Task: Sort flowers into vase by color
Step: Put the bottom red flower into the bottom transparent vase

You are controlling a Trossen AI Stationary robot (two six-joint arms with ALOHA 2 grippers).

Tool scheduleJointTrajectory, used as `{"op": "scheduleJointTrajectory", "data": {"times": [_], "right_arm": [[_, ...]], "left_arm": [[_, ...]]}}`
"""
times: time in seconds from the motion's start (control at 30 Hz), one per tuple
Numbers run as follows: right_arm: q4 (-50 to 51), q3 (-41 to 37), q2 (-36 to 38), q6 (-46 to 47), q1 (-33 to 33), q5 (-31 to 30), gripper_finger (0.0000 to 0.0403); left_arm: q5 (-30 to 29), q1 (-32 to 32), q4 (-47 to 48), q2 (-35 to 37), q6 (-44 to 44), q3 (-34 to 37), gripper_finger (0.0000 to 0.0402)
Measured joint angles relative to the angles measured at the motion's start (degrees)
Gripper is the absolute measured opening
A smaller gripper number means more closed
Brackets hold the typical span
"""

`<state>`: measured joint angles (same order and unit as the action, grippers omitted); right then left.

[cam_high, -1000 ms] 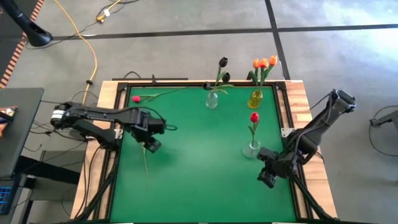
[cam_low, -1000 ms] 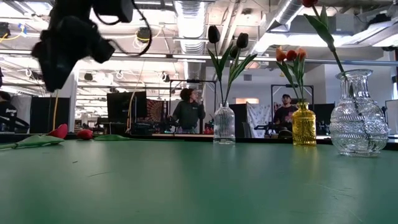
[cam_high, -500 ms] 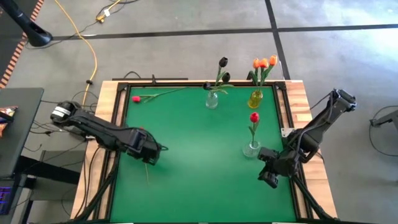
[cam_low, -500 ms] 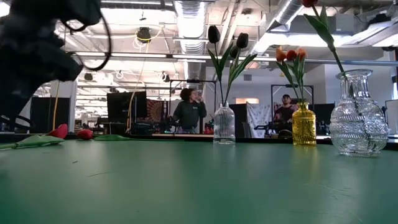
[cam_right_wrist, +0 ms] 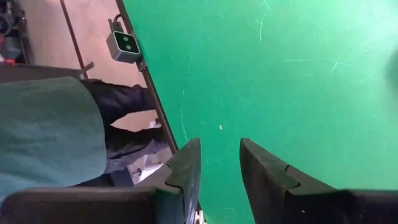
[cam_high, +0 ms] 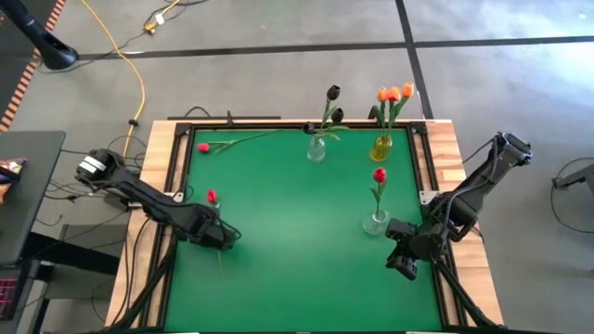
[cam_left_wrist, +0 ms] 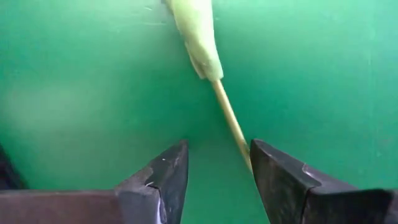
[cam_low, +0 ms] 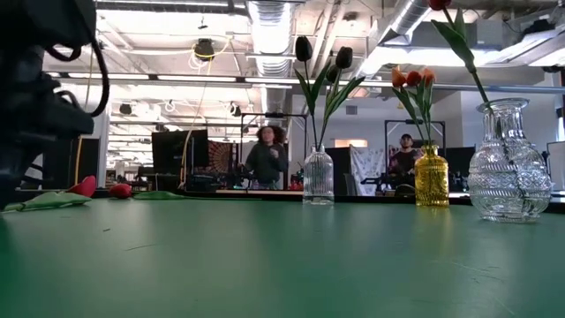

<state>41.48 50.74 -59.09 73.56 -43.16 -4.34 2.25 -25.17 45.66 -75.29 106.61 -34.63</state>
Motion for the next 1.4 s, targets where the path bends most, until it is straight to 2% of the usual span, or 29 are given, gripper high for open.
{"op": "scheduleJointTrajectory", "data": {"times": [0.17, 0.33, 0.5, 0.73, 0.9, 1.07, 1.17, 1.4], "right_arm": [[0.04, 0.0, -0.02, -0.19, 0.0, 0.02, 0.0136], [0.04, 0.0, -0.02, -0.2, 0.0, 0.07, 0.0136], [0.04, 0.0, -0.02, -0.15, 0.0, 0.07, 0.0136], [0.04, 0.0, -0.02, -0.13, 0.0, 0.02, 0.0136], [0.04, 0.0, -0.03, -0.13, 0.0, 0.0, 0.0136], [0.02, 0.0, -0.04, -0.11, 0.62, 0.02, 0.0136], [-0.33, 0.0, -0.04, -0.08, 1.34, 0.28, 0.0136], [-1.88, 0.0, -0.04, -0.04, 3.75, 2.08, 0.0137]], "left_arm": [[-2.33, -1.08, -5.79, 0.24, 4.96, 2.67, 0.016], [-4.44, -1.97, -6.16, 0.12, 6.66, 2.47, 0.0154], [-4.44, -1.99, -6.07, 0.09, 5.46, 2.49, 0.011], [-5.34, -1.97, -6.7, -0.03, 1.58, 1.99, 0.0018], [-9.72, -1.18, -7.88, -0.14, -2.31, -1.35, 0.0004], [-12.94, 1.08, -7.01, 1.41, -9.03, -6.51, 0.0001], [-15.86, 3.11, -6.68, 3.69, -15.9, -10.02, 0.0], [-17.87, 7.07, -11.84, 9.26, -44.09, -18.63, 0.0]]}}
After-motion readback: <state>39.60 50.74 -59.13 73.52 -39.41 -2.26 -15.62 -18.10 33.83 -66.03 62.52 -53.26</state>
